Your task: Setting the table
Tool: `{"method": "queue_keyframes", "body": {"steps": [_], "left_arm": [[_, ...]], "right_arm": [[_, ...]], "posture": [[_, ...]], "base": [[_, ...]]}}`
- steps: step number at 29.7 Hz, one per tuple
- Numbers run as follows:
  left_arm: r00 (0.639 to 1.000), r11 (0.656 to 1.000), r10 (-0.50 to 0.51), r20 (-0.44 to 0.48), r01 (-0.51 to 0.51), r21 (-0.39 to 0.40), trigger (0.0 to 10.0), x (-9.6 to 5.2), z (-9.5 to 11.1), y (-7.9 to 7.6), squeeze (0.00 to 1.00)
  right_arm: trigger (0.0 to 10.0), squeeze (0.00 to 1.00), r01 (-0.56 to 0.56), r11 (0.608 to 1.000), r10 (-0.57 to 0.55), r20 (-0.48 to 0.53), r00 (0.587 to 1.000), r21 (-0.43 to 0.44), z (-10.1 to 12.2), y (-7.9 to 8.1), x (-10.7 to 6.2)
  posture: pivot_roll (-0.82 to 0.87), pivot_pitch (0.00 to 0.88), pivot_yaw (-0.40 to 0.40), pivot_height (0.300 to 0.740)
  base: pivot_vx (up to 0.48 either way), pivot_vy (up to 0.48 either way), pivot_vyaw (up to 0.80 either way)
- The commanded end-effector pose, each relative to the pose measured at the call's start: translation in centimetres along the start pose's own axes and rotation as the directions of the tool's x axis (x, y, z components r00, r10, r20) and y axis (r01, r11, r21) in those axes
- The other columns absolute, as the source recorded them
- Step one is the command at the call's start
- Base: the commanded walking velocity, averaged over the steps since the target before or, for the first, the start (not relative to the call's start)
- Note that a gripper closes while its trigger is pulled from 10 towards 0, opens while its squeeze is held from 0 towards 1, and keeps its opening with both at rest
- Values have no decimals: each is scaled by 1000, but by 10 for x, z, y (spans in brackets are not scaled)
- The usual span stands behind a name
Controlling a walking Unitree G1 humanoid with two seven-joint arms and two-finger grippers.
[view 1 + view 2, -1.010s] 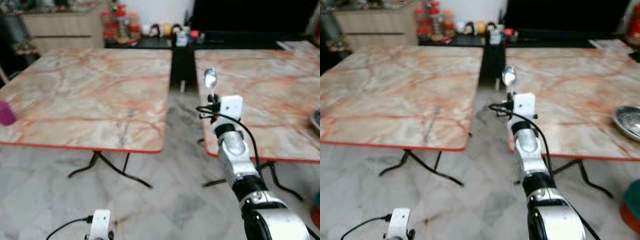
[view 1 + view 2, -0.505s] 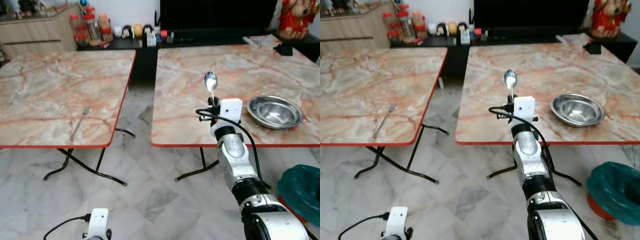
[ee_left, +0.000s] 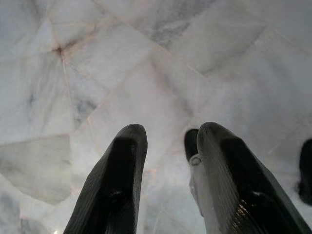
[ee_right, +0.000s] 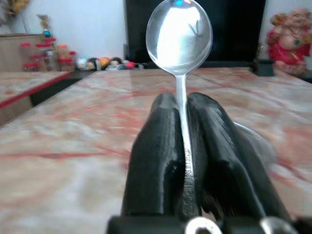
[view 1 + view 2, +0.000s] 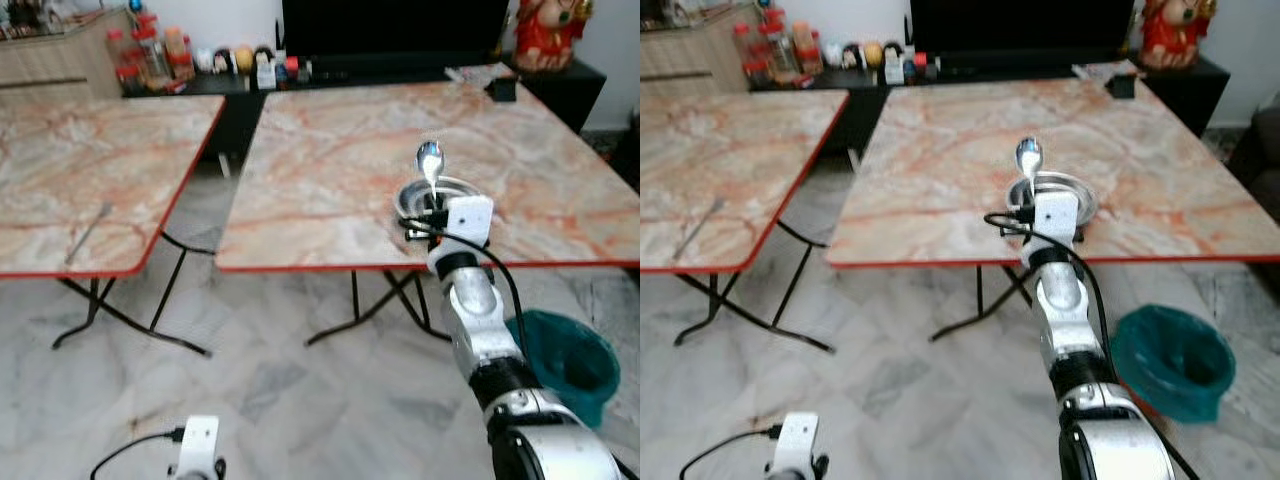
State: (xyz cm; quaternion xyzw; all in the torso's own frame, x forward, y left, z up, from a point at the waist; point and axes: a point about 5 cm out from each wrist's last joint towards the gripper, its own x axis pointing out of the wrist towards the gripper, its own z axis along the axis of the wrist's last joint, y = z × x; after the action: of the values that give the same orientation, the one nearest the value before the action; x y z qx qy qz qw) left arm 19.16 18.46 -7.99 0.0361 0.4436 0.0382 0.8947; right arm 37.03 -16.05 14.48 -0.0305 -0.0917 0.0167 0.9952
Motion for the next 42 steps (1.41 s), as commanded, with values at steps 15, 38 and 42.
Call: {"method": "queue_keyframes", "body": {"steps": [15, 38, 42], "left_arm": [[1000, 999, -19, -22, 18, -38, 10000, -2, -9, -2, 0], [1000, 999, -16, -27, 15, -33, 10000, -2, -11, -2, 0], [1000, 999, -16, -27, 15, -30, 10000, -2, -11, -2, 0]], "right_arm": [[10000, 0, 21, 1000, -21, -3, 1000, -1, 1, -6, 0], [10000, 0, 43, 999, -44, -21, 999, -15, -2, -11, -2], [10000, 0, 45, 999, -45, -25, 999, -16, -4, -10, -3]], "posture": [[-59, 4, 79, 740], [-60, 6, 80, 740], [-60, 7, 85, 740]], "base": [[54, -31, 0], [480, 0, -157], [480, 0, 0]]}}
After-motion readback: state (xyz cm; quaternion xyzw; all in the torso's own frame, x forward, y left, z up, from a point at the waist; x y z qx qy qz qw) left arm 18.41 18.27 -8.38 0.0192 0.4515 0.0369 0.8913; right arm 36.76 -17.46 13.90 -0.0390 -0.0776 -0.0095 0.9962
